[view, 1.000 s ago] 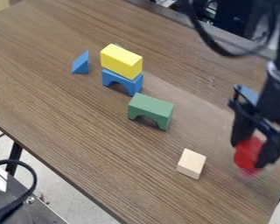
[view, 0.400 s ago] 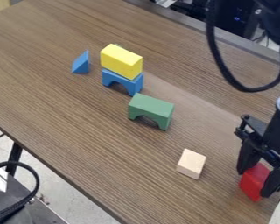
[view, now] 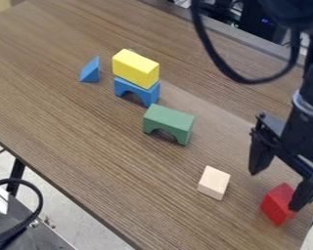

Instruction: Pick up the red cube and put it back on the table

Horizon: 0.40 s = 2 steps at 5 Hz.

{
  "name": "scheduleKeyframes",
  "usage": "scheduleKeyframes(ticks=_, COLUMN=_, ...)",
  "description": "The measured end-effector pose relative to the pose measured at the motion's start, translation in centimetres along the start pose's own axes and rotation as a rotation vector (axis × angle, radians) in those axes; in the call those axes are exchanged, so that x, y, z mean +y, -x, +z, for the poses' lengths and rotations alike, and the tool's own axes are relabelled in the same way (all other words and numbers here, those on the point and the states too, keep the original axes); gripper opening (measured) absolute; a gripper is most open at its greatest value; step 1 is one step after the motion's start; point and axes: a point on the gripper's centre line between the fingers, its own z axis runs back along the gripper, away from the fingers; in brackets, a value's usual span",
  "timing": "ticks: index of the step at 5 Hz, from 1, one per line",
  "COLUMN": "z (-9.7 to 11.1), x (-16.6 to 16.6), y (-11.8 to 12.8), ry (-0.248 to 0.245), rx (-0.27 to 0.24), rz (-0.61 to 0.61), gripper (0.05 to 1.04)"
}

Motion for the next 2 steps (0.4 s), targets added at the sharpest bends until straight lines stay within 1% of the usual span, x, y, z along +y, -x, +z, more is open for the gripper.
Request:
scheduleKeyframes(ticks=1, z=1.78, x=1.02, y=0.67, ry=-0.023, rx=0.005, rz=-0.008, gripper=1.001)
scheduleKeyframes(ticks=2, z=1.98, x=1.23, y=0.65, ry=-0.023, rx=0.000, rz=-0.004, gripper=1.001)
